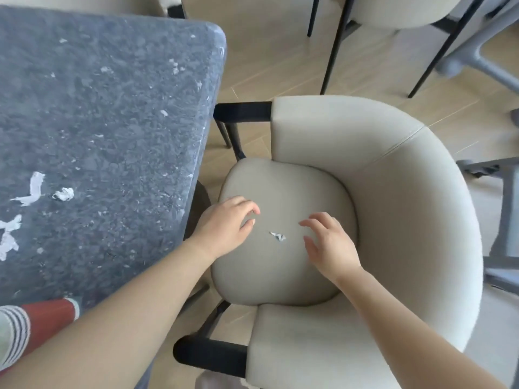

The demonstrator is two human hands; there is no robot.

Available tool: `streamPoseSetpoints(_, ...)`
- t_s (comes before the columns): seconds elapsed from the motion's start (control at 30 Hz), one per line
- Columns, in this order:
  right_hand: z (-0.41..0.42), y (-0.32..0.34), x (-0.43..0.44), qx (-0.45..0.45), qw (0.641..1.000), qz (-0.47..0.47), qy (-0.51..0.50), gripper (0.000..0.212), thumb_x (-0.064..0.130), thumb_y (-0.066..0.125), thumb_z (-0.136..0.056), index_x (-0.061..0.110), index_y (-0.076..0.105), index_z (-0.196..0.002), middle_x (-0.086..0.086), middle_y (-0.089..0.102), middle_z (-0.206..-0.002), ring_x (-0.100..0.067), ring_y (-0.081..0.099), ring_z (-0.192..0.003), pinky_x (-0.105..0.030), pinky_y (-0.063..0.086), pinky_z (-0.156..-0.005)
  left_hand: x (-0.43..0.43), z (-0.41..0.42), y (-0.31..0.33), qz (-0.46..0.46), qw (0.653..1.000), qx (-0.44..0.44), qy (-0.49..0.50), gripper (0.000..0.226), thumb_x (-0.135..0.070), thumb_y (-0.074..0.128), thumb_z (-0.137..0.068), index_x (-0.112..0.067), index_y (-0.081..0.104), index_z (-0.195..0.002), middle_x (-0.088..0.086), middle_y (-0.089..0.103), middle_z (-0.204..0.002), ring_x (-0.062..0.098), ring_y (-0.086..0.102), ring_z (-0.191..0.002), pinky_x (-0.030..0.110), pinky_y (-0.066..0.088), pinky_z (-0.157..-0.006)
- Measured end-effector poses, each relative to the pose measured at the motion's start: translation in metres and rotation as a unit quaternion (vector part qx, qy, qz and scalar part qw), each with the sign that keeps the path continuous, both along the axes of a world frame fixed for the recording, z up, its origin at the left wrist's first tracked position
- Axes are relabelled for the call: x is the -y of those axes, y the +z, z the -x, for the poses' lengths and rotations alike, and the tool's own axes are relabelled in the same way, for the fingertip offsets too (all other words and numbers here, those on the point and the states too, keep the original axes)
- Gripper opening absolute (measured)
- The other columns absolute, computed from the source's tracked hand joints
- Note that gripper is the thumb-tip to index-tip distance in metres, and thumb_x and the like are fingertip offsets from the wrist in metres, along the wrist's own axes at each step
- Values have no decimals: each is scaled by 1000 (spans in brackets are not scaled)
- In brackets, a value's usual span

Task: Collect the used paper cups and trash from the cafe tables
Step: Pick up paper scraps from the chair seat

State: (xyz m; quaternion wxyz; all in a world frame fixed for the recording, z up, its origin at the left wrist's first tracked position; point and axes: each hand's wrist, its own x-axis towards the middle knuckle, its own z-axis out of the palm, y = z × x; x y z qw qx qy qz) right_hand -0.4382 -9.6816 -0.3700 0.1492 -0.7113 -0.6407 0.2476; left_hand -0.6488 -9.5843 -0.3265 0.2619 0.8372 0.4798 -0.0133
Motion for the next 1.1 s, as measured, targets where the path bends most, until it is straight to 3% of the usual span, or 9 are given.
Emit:
streamPoseSetpoints(0.2, 1, -83, 3, -11, 996, 82, 29, 28, 15, 56, -85, 19, 57, -113, 1, 52, -116, -22, 50, -105, -31, 47, -69, 1, -16, -79, 60, 996, -55, -39, 20, -28, 51, -89, -29, 55, -108, -9, 58, -109, 15, 52, -107, 27, 40, -76)
streamPoseSetpoints(0.4, 9, -166, -13, 7, 988, 134, 72, 36, 15, 50, -86, 22, 52, -121, 2, 48, -125, -22, 45, -113, -32, 44, -75, 7, -39, -164, 124, 987, -94, -32, 21, -29, 52, -88, -31, 56, -109, -7, 57, -110, 17, 53, -107, 31, 46, -81)
streamPoseSetpoints(0.63, 31, -214, -32, -38, 984, 148, 95, 25, 9, 48, -88, 10, 59, -110, -9, 53, -117, -30, 45, -108, -36, 45, -83, 10, -6, -182, 140, 985, -103, -13, 22, -30, 51, -88, -32, 55, -110, -9, 57, -110, 14, 53, -107, 34, 47, -83)
streamPoseSetpoints(0.77, 38, -199, -46, -81, 985, 148, 46, 20, 3, 50, -85, 7, 65, -98, -12, 59, -103, -31, 56, -94, -33, 44, -76, 7, 8, -163, 139, 984, -109, 15, 23, -29, 50, -89, -31, 53, -112, -9, 56, -111, 14, 53, -106, 31, 45, -81)
streamPoseSetpoints(0.93, 49, -132, -51, -125, 990, 58, -1, 14, 4, 57, -85, 11, 67, -94, -2, 62, -93, -20, 63, -77, -29, 51, -68, 7, 10, -112, 121, 989, -65, 53, 20, -32, 51, -89, -33, 52, -109, -12, 56, -109, 11, 52, -103, 30, 47, -78)
streamPoseSetpoints(1.1, 71, -35, -41, -151, 988, -38, -4, 22, 4, 64, -80, 19, 64, -95, 16, 56, -85, 1, 53, -70, -8, 45, -68, 12, 22, -35, 87, 990, 21, 112, 25, -37, 56, -86, -33, 52, -110, -15, 57, -106, 6, 54, -97, 20, 39, -73)
